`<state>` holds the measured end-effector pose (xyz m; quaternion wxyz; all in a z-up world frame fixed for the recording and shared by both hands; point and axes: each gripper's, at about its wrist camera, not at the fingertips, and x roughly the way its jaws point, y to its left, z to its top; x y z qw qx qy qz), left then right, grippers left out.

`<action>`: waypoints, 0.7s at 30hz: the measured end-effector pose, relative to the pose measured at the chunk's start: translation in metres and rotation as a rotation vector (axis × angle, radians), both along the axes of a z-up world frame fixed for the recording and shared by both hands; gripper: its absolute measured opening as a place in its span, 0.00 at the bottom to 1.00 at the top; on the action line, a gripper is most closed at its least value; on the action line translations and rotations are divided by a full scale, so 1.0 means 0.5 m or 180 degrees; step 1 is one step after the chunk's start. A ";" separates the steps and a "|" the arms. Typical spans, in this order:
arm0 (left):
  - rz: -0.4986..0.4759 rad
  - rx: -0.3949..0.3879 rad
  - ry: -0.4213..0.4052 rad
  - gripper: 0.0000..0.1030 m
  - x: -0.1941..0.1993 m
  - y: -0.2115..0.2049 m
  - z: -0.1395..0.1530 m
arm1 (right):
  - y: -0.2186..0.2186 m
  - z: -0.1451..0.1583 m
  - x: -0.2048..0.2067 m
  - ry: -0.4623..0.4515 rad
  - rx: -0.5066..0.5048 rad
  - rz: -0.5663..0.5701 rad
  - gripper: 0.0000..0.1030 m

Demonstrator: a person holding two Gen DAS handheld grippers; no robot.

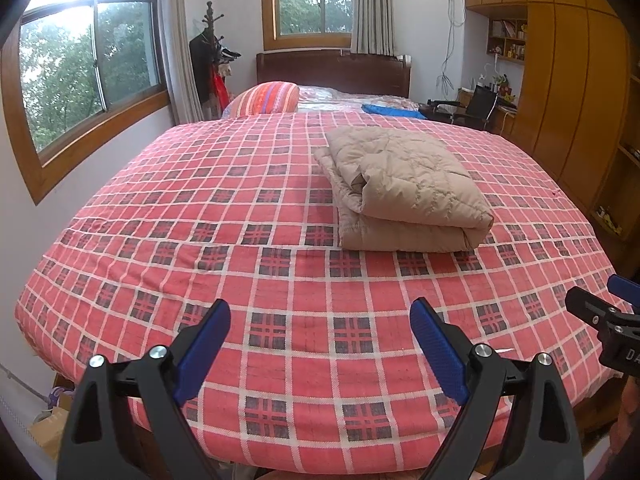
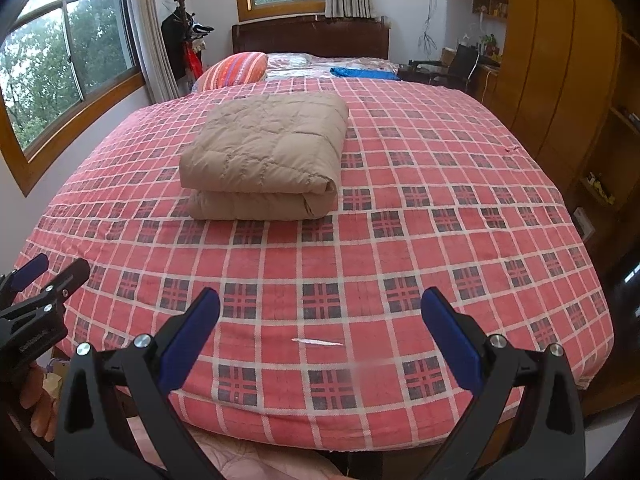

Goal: Fold large clothes

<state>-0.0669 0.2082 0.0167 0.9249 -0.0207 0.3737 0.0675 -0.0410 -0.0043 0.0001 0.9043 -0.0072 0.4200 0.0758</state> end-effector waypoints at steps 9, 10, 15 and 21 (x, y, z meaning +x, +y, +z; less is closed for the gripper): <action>0.0002 0.0002 0.0003 0.89 0.000 0.000 -0.001 | 0.003 -0.008 0.003 0.0058 0.0023 -0.0006 0.97; 0.0002 0.0001 0.0005 0.89 0.001 0.001 -0.001 | 0.003 -0.009 0.004 0.0058 0.0024 -0.0007 0.97; -0.0004 0.0001 0.0014 0.89 0.002 0.002 -0.004 | 0.002 -0.009 0.004 0.0067 0.0032 -0.0018 0.97; -0.0004 0.0003 0.0015 0.89 0.004 0.003 -0.007 | 0.002 -0.008 0.004 0.0065 0.0038 -0.0014 0.97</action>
